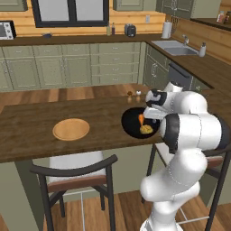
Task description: Pick the chicken drumstick and squash from their plates and place them in the bowl. Then put the bowl in the fridge.
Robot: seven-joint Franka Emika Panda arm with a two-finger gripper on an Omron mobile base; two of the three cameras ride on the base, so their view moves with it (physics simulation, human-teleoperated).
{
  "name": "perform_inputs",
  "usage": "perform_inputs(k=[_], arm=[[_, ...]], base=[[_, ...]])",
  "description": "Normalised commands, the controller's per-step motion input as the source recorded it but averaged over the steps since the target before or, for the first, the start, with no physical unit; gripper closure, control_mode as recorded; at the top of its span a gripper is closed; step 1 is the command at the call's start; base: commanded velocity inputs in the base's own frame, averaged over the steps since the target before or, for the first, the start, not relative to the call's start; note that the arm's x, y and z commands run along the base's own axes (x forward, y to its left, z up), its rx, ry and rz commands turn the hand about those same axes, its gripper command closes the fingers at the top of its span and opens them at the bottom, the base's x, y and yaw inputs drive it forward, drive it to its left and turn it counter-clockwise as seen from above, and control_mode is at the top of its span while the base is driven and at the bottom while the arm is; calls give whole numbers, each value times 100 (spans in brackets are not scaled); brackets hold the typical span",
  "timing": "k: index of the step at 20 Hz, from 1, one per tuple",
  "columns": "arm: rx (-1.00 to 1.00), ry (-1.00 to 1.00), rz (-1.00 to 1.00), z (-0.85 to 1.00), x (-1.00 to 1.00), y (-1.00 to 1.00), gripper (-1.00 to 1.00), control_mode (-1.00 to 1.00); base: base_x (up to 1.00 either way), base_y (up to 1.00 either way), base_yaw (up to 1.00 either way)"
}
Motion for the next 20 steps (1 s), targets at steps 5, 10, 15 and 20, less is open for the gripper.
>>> perform_inputs(k=[5, 10, 15, 20], arm=[[9, 2, -25, 46, -100, 0, 100, -100], [14, 3, -37, 39, -93, 10, 100, -100], [12, 3, -19, 13, -81, 27, 100, -100], [9, 8, -11, 0, -34, 38, 100, -100]], base=[[0, 0, 0], [0, 0, 0], [0, 0, 0], [0, 0, 0]])
